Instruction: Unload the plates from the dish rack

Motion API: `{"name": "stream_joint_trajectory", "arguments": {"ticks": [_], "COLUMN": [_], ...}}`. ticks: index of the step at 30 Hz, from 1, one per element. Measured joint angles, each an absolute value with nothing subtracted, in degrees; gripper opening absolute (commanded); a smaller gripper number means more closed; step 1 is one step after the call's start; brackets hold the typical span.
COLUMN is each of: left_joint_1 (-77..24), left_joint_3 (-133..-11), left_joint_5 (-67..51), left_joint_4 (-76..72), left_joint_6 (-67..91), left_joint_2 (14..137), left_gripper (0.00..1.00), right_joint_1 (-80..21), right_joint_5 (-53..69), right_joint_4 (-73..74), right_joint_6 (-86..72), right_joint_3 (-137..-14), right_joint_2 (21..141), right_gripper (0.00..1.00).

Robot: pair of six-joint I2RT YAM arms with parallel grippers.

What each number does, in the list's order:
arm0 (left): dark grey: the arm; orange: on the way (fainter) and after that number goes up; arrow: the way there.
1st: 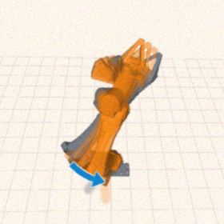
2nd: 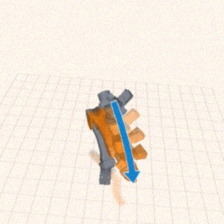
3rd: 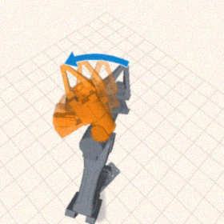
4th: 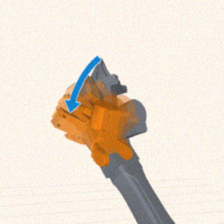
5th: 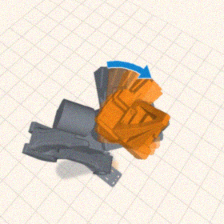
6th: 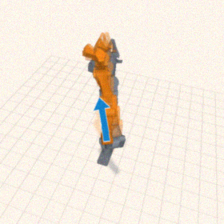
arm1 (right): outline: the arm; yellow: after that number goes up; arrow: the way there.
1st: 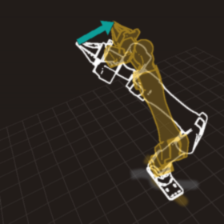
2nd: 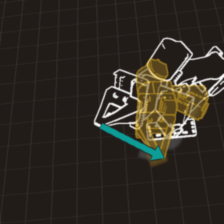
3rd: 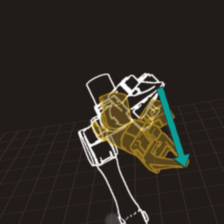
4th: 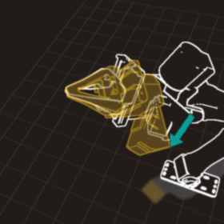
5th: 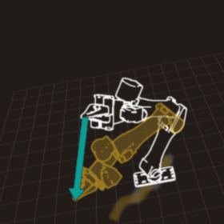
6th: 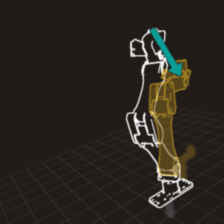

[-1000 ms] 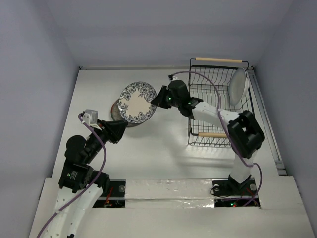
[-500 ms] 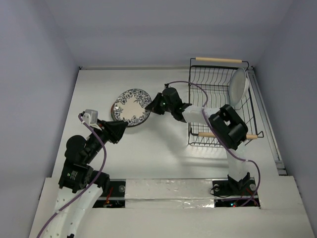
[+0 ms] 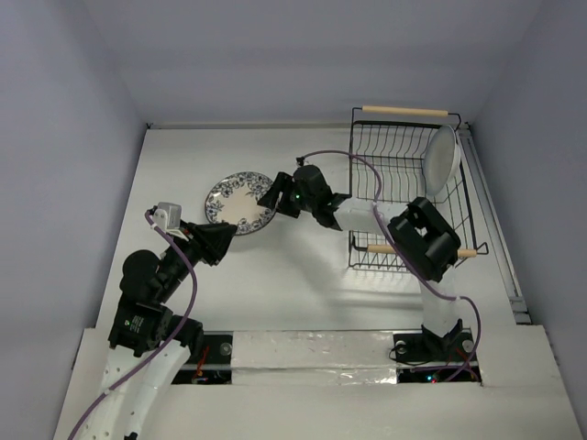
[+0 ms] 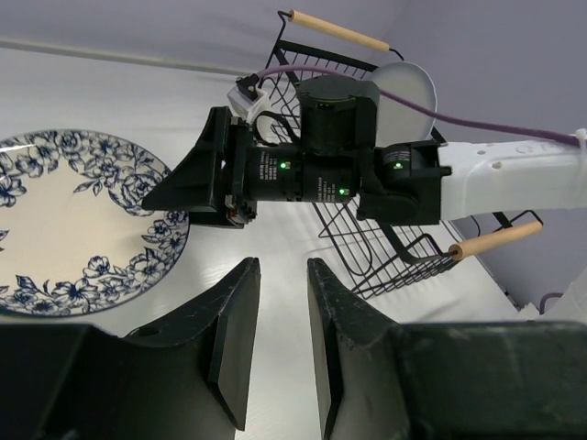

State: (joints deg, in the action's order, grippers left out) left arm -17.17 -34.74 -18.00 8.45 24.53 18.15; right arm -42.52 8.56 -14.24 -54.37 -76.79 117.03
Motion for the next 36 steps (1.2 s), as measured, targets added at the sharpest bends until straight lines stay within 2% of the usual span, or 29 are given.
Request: {"name": "stream_joint_trajectory", "arguments": {"ticks": [2,6,9,11,12,15,16,17,18,21,22,24,25,27,28,30,34,36], "left_joint_1": [-17.1,-17.1,-17.1,-17.1,-17.1,-17.1,-17.1,-17.1,-17.1,-17.1,-17.1,-17.1,-17.1,-17.1,-17.1,-17.1,-17.5,-18.0], "left_joint_3": [-34.7,-34.7,-34.7,-34.8,-34.7,-34.7,-34.7,-34.7,-34.7,-34.7,-34.7,-34.7,-34.7,-34.7,-34.7,-34.7,-34.7,-34.7], "left_joint_5": [-18.0,-18.0,-18.0,-18.0,-18.0,-18.0,-18.0,-18.0,-18.0,-17.9,-18.0,-17.8,-17.8,-17.7,-17.7,-17.5,-17.1,-16.9], "left_joint_4": [8.4,8.4,8.4,8.4,8.4,8.4,8.4,8.4,8.4,8.4,8.4,8.5,8.4,8.4,8.4,8.5,8.5,8.5], "left_joint_6": [24.5,24.5,24.5,24.5,24.5,24.5,24.5,24.5,24.5,24.6,24.6,24.6,24.5,24.6,24.6,24.6,24.6,24.6], "left_joint_2": [18.2,18.2,18.2,18.2,18.2,18.1,18.1,18.1,18.1,18.1,18.0,17.8,17.6,17.4,17.2,16.9,16.3,16.1], "left_gripper": [0.25,0.25,0.25,0.25,0.25,0.25,0.24,0.23,0.22,0.10,0.00,0.00,0.00,0.00,0.00,0.03,0.19,0.23], "right_joint_1": [-43.1,-44.2,-45.1,-45.5,-45.7,-46.0,-46.1,-46.0,-45.7,-42.3,-39.6,-32.8,-28.8,-21.6,-19.1,-14.9,-9.7,-7.5], "right_joint_5": [7.2,3.2,-1.1,-3.9,-5.3,-10.6,-12.9,-15.6,-18.0,-24.3,-25.9,-29.6,-31.9,-36.2,-37.8,-40.7,-41.6,-41.4], "right_joint_4": [-12.0,-5.5,0.0,3.4,4.7,8.8,10.2,11.4,12.6,16.0,16.8,17.5,17.9,19.2,19.7,20.8,22.6,23.0], "right_joint_6": [-52.4,-47.9,-44.0,-41.2,-40.0,-36.2,-35.3,-34.4,-33.7,-30.5,-29.5,-27.5,-26.5,-24.9,-24.3,-22.8,-20.6,-19.6], "right_joint_3": [-76.8,-77.6,-79.7,-81.4,-81.7,-81.6,-81.3,-80.5,-79.5,-76.0,-75.2,-73.7,-73.0,-72.6,-72.6,-72.6,-72.6,-72.6], "right_joint_2": [115.7,112.6,110.1,108.2,107.0,103.1,101.5,99.6,97.3,88.7,85.9,80.7,78.5,76.1,75.7,76.4,80.6,82.8], "right_gripper": [0.71,0.73,0.71,0.65,0.61,0.19,0.02,0.00,0.00,0.00,0.00,0.04,0.17,0.33,0.49,0.55,0.56,0.56]}}
